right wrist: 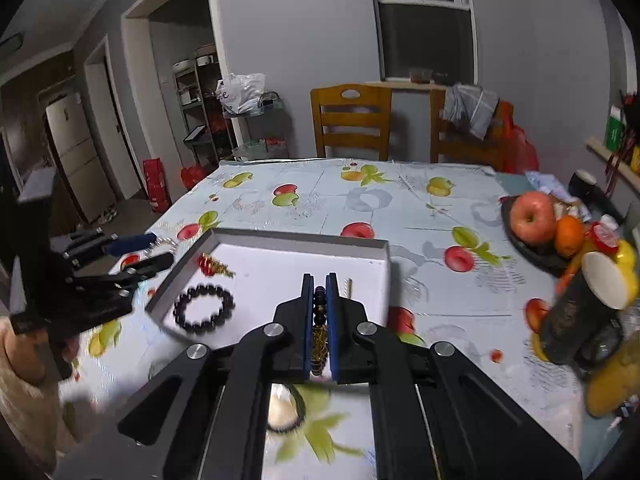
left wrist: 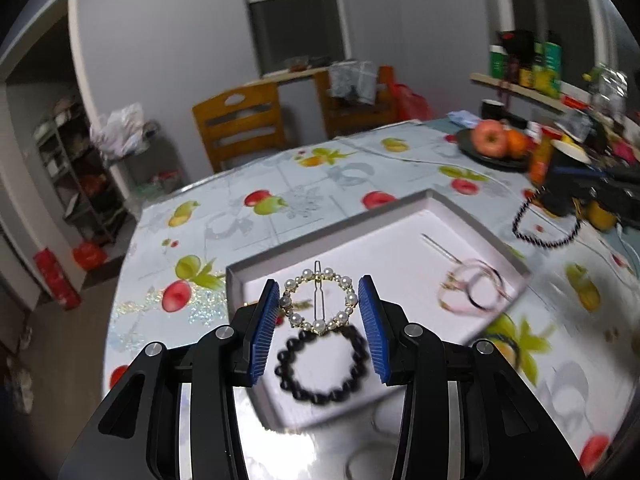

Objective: Organize jewelry
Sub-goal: 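Carry the black bead bracelet and pearl bracelet into the grey tray while releasing both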

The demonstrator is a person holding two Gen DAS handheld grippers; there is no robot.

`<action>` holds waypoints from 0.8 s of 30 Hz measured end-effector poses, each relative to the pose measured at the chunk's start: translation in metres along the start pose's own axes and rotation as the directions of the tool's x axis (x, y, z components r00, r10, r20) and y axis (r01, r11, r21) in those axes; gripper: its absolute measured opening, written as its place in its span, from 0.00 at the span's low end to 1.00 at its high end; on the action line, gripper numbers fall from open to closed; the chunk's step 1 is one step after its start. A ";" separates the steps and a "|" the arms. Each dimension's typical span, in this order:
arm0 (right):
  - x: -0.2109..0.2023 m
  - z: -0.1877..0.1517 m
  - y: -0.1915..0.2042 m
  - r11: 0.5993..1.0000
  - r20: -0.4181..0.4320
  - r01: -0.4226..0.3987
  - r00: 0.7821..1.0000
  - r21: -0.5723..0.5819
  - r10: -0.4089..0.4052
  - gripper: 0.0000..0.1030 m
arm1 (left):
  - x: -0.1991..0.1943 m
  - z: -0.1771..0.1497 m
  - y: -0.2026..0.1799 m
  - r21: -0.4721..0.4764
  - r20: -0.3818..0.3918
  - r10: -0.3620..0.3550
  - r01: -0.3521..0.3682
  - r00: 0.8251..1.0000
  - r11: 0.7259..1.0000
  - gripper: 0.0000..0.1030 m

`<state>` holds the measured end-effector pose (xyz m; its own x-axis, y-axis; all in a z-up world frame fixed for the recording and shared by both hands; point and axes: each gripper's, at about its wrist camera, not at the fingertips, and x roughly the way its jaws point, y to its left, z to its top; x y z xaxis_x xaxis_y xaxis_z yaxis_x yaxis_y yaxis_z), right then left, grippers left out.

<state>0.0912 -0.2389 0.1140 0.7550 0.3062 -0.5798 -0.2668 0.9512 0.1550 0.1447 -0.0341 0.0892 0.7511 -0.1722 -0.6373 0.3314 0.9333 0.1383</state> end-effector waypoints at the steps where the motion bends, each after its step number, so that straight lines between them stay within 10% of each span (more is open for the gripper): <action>1: 0.007 0.003 0.000 1.000 -0.001 0.000 1.000 0.010 0.000 0.06 | 0.012 0.004 0.004 -0.021 -0.008 0.007 -0.007 1.000 1.000 0.42; 13: 0.117 0.017 -0.003 0.996 0.005 0.040 0.999 0.083 -0.041 0.06 | 0.111 0.001 0.029 -0.254 -0.138 0.023 -0.058 0.990 0.965 0.42; 24: 0.153 0.001 -0.013 0.992 -0.051 0.067 0.997 0.110 -0.062 0.06 | 0.124 0.002 0.015 -0.155 -0.191 0.109 -0.139 0.976 0.978 0.42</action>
<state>0.2112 -0.2043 0.0238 0.7385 0.2444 -0.6285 -0.1476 0.9680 0.2030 0.2437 -0.0424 0.0142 0.6597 -0.0063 -0.7515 0.1308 0.9857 0.1066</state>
